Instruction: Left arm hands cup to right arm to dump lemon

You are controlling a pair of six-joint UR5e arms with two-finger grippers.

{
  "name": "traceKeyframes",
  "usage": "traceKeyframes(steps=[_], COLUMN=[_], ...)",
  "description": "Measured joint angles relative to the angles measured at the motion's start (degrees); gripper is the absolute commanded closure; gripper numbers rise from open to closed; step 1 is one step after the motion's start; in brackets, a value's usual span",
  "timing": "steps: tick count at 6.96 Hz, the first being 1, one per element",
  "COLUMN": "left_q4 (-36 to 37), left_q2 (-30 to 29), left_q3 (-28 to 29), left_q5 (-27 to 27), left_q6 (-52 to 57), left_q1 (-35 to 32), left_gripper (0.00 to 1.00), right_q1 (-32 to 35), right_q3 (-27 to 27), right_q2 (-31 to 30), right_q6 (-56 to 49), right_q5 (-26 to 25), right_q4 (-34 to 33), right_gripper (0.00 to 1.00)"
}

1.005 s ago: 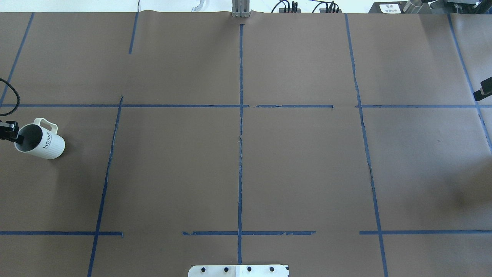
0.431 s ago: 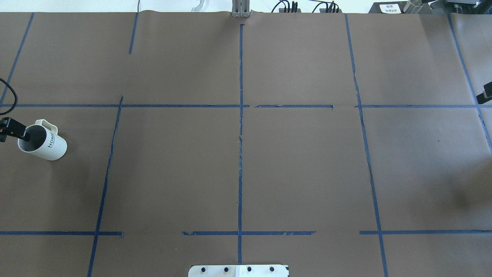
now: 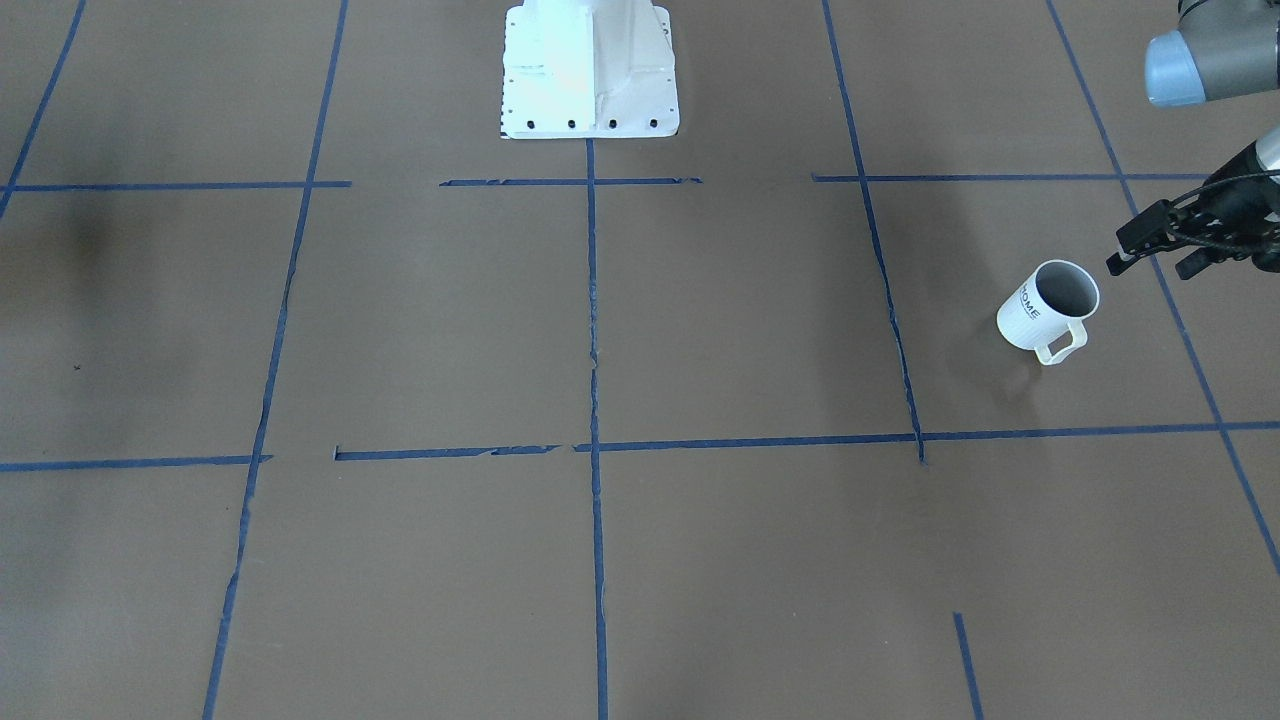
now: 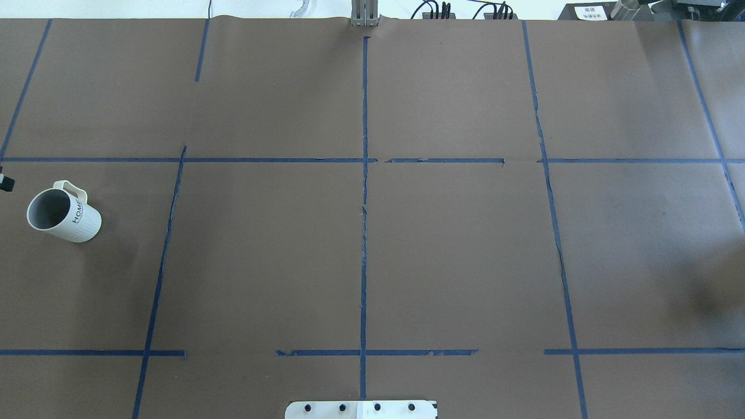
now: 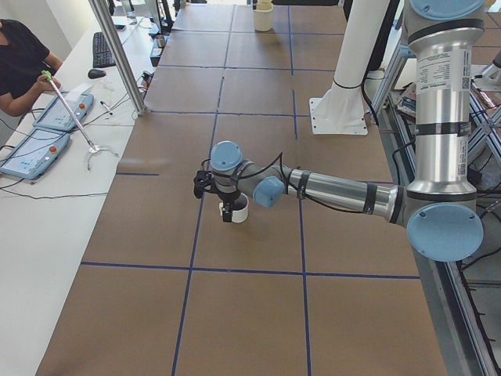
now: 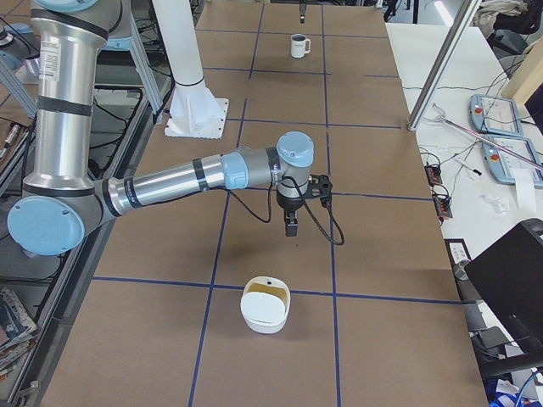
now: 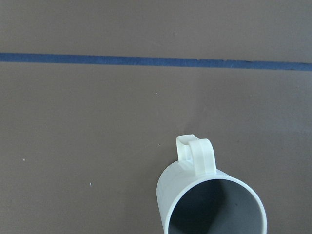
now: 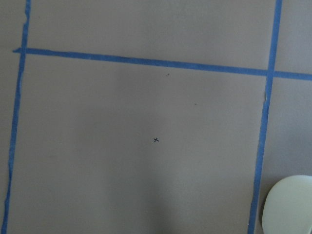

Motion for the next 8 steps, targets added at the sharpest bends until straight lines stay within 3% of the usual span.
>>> traceKeyframes(steps=[2, 4, 6, 8], left_q4=[12.68, 20.63, 22.09, 22.45], left_q2=[-0.51, -0.55, -0.54, -0.22], left_q3=[-0.91, -0.04, 4.27, 4.94], left_q5=[-2.24, -2.26, -2.0, -1.87], left_q6=[13.66, 23.42, 32.09, 34.18], left_q1=[-7.83, -14.24, -17.66, -18.44], left_gripper=[0.0, 0.0, 0.0, 0.0], right_q1=[2.1, 5.09, 5.88, 5.96], right_q3=[-0.67, -0.66, -0.41, -0.34], right_q2=[-4.18, -6.14, -6.6, -6.64], right_q6=[-0.77, -0.99, -1.01, -0.83], right_q5=[1.52, 3.78, 4.2, 3.98], right_q4=[0.24, 0.41, 0.57, 0.64], right_gripper=[0.0, 0.0, 0.0, 0.0])
